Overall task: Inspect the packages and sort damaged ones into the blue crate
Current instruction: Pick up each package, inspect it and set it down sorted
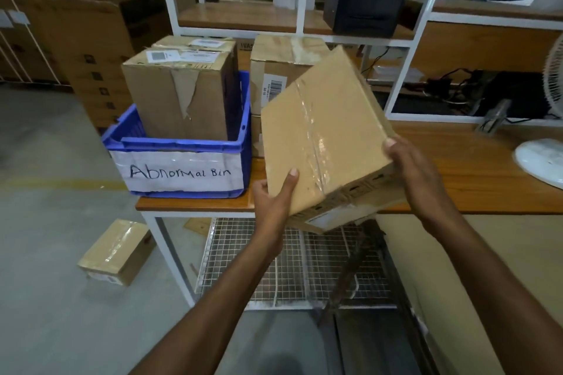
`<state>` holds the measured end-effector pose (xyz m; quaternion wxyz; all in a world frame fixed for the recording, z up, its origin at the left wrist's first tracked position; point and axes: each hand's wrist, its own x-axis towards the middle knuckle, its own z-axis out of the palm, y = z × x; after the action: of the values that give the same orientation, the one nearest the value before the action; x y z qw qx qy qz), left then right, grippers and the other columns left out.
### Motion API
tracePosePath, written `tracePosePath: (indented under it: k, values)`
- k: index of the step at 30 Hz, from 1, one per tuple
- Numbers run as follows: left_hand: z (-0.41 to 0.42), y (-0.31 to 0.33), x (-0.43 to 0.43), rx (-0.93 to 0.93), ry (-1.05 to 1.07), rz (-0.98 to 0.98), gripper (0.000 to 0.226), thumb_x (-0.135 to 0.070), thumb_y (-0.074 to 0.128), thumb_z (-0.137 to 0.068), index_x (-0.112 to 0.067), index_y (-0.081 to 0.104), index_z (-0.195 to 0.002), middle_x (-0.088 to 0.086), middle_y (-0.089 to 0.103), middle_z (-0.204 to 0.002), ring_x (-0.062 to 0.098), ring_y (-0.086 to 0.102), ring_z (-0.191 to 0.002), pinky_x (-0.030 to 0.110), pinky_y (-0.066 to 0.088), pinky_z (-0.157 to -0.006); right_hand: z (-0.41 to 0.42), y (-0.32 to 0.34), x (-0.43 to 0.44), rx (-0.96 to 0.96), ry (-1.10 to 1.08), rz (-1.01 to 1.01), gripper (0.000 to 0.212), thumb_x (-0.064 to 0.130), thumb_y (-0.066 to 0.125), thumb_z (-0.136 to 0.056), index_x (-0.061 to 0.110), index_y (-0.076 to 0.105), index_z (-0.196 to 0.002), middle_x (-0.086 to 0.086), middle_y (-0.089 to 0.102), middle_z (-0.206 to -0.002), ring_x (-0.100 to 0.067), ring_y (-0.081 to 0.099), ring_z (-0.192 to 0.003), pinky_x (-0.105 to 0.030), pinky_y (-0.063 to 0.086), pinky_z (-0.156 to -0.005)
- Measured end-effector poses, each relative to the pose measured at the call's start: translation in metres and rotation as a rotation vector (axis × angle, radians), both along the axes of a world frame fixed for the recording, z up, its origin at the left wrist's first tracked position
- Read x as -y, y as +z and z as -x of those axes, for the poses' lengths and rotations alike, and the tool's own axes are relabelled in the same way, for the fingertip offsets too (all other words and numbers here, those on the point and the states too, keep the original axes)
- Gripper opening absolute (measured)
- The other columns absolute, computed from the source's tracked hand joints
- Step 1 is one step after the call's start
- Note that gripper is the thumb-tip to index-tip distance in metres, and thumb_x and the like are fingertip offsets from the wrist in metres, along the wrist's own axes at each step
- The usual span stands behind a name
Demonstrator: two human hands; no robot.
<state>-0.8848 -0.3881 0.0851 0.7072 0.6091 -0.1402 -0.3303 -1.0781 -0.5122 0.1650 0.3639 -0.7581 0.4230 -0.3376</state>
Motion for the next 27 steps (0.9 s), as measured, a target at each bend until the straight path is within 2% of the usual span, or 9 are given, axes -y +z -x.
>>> tracePosePath:
  k: [2, 5, 10, 14, 17, 20, 22, 24, 27]
  values:
    - [-0.006, 0.019, -0.006, 0.113, 0.015, 0.061, 0.064, -0.05, 0.077, -0.086, -0.02, 0.043, -0.131, -0.002, 0.061, -0.124, 0.011, 0.065, -0.106, 0.023, 0.056, -0.075, -0.001, 0.011, -0.009, 0.115, -0.006, 0.006, 0.082, 0.095, 0.034, -0.081, 0.049, 0.048, -0.148, 0.007, 0.053, -0.148, -0.023, 0.046, -0.135, -0.056, 0.041, -0.109]
    - [-0.02, 0.046, -0.012, 0.226, 0.02, 0.166, 0.062, -0.046, 0.077, -0.087, -0.022, 0.044, -0.134, -0.003, 0.061, -0.128, 0.01, 0.065, -0.111, 0.022, 0.057, -0.082, -0.009, 0.029, -0.027, 0.334, 0.046, -0.02, 0.063, 0.069, 0.038, -0.094, 0.037, 0.056, -0.145, 0.013, 0.061, -0.138, -0.002, 0.055, -0.125, -0.029, 0.043, -0.098]
    - [-0.04, 0.075, -0.016, 0.415, -0.032, 0.231, 0.069, -0.048, 0.08, -0.082, -0.026, 0.044, -0.137, -0.005, 0.059, -0.132, 0.008, 0.063, -0.117, 0.029, 0.057, -0.095, -0.018, 0.037, -0.034, 0.444, 0.07, 0.002, 0.07, 0.066, 0.044, -0.094, 0.022, 0.057, -0.147, 0.006, 0.066, -0.138, -0.007, 0.059, -0.126, -0.035, 0.045, -0.109]
    - [-0.051, 0.094, -0.016, 0.517, -0.077, 0.256, 0.073, -0.049, 0.079, -0.08, -0.028, 0.042, -0.14, -0.014, 0.057, -0.13, -0.003, 0.061, -0.114, 0.024, 0.057, -0.095, -0.021, 0.042, -0.028, 0.46, 0.065, -0.015, 0.058, 0.062, 0.051, -0.094, 0.028, 0.061, -0.14, 0.01, 0.069, -0.128, -0.004, 0.063, -0.117, -0.033, 0.048, -0.099]
    - [-0.057, 0.106, -0.012, 0.615, -0.11, 0.257, 0.08, -0.048, 0.08, -0.083, -0.032, 0.035, -0.148, -0.018, 0.052, -0.137, -0.005, 0.057, -0.12, 0.026, 0.056, -0.099, -0.025, 0.046, -0.02, 0.503, 0.058, -0.012, 0.043, 0.051, 0.055, -0.101, 0.03, 0.061, -0.139, 0.019, 0.069, -0.12, 0.012, 0.062, -0.107, -0.017, 0.045, -0.086]
    - [-0.062, 0.121, -0.006, 0.743, -0.13, 0.283, 0.09, -0.044, 0.079, -0.087, -0.037, 0.023, -0.156, -0.031, 0.039, -0.139, -0.024, 0.046, -0.117, 0.008, 0.051, -0.091, -0.028, 0.054, -0.009, 0.495, 0.07, 0.046, 0.055, 0.057, 0.057, -0.096, 0.036, 0.053, -0.146, 0.018, 0.065, -0.129, 0.007, 0.061, -0.113, -0.021, 0.047, -0.088]
    - [-0.066, 0.132, 0.0, 0.833, -0.133, 0.287, 0.09, -0.047, 0.079, -0.085, -0.04, 0.025, -0.156, -0.026, 0.036, -0.148, -0.025, 0.04, -0.12, 0.006, 0.047, -0.093, -0.029, 0.059, 0.003, 0.494, 0.1, 0.074, 0.066, 0.061, 0.063, -0.09, 0.041, 0.047, -0.151, 0.019, 0.063, -0.134, 0.002, 0.059, -0.12, -0.026, 0.049, -0.096]
    - [-0.07, 0.142, 0.007, 0.926, -0.148, 0.274, 0.087, -0.05, 0.081, -0.08, -0.039, 0.034, -0.153, -0.027, 0.036, -0.147, -0.024, 0.036, -0.122, 0.002, 0.044, -0.092, -0.03, 0.064, 0.018, 0.475, 0.139, 0.096, 0.081, 0.066, 0.07, -0.083, 0.042, 0.039, -0.155, 0.019, 0.06, -0.138, 0.0, 0.057, -0.125, -0.028, 0.05, -0.101]
    - [-0.077, 0.151, 0.022, 1.01, -0.205, 0.267, 0.09, -0.05, 0.084, -0.073, -0.035, 0.041, -0.151, -0.041, 0.035, -0.138, -0.022, 0.036, -0.126, 0.0, 0.041, -0.095, -0.028, 0.073, 0.039, 0.443, 0.229, 0.142, 0.099, 0.058, 0.079, -0.079, 0.037, 0.027, -0.161, 0.017, 0.052, -0.145, 0.009, 0.054, -0.124, -0.014, 0.052, -0.093]
